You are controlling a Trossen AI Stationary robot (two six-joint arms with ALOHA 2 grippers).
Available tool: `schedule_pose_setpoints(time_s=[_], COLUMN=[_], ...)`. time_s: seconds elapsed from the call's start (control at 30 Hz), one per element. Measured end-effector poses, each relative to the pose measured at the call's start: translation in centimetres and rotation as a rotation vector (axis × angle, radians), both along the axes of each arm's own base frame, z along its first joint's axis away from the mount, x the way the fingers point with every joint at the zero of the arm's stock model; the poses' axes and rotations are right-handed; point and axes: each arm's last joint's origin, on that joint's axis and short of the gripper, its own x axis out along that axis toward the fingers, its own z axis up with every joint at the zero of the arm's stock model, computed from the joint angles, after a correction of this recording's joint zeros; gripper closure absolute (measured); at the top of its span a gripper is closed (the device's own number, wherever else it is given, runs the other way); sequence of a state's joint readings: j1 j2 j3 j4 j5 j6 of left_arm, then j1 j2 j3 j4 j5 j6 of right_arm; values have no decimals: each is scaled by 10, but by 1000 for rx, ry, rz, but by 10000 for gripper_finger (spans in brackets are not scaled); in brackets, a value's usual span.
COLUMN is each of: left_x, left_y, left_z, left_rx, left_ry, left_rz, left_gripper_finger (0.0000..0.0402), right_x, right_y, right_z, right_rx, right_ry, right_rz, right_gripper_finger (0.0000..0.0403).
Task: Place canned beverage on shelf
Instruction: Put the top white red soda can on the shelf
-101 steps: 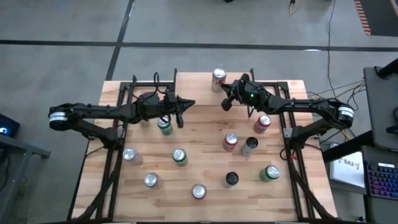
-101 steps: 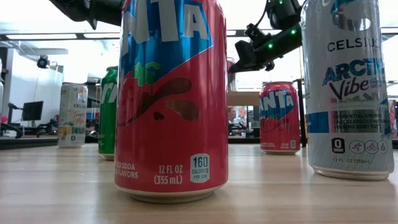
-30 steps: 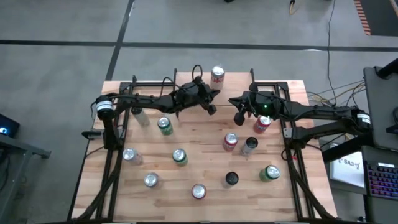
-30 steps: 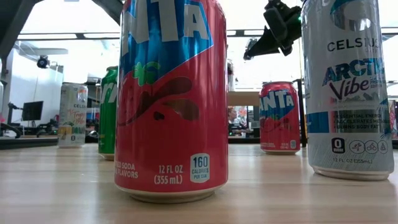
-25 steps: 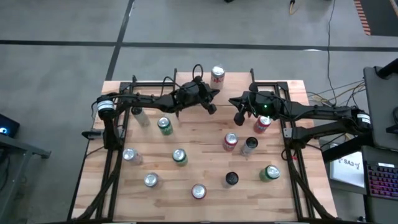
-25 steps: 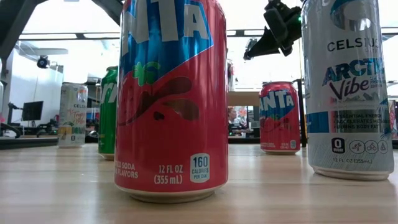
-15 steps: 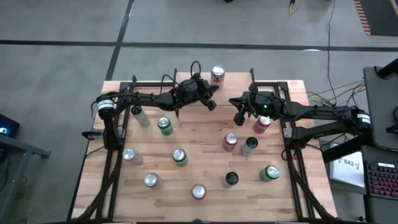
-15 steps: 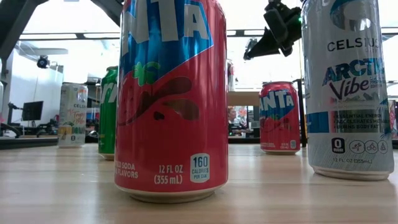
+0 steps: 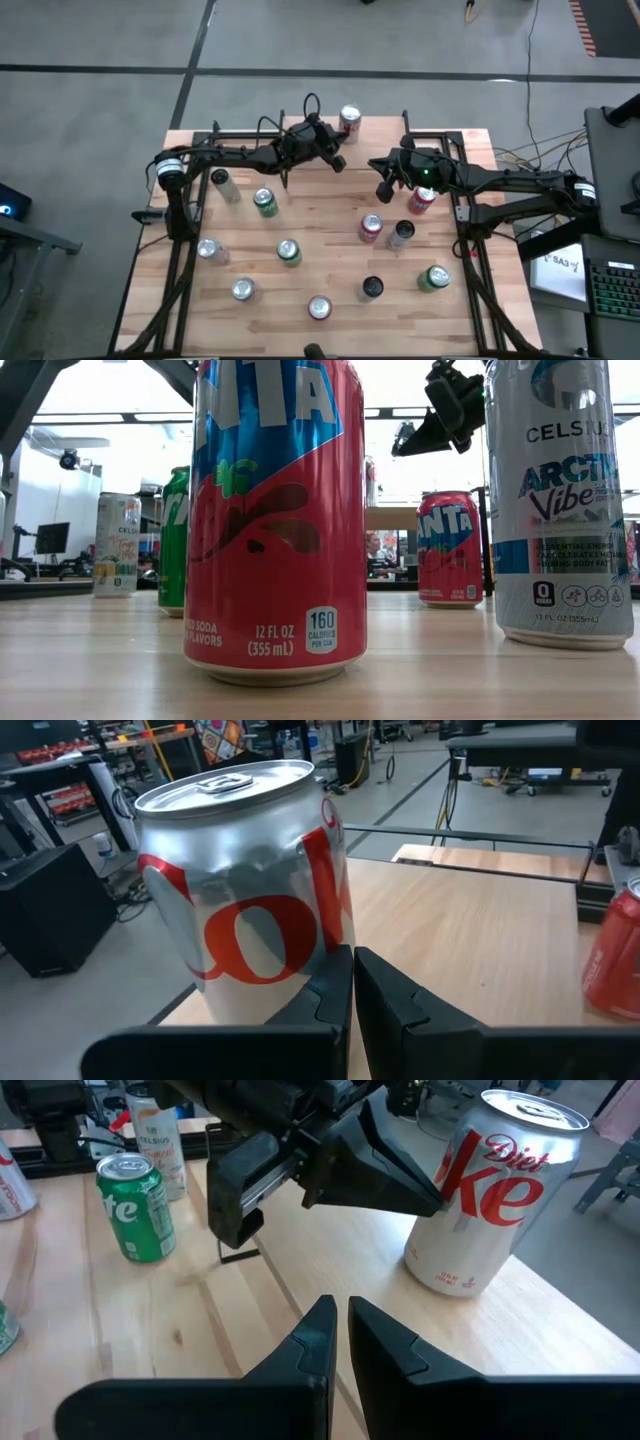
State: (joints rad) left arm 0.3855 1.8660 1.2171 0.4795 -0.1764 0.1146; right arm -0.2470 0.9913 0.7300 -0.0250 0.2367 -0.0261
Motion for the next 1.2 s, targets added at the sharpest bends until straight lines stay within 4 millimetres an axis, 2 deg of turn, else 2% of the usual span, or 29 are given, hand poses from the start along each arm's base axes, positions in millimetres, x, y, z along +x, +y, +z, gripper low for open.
schedule_pose_setpoints(time_s=[0.73,1.03,1.2], left_x=[-5,0,-7], left_y=[12,-10,-25], left_z=[0,4,21], left_rx=[-7,-22,5], left_ry=[-5,22,44], left_rz=[33,-31,-63], left_gripper_finger=[402,402,402], right_x=[0,8,21], right_y=[0,-3,-12], right_z=[-1,-1,-8], right_rx=[-2,-39,-70], right_ry=[-2,-38,-51], right_rz=[-1,6,-12], right_gripper_finger=[381,381,381])
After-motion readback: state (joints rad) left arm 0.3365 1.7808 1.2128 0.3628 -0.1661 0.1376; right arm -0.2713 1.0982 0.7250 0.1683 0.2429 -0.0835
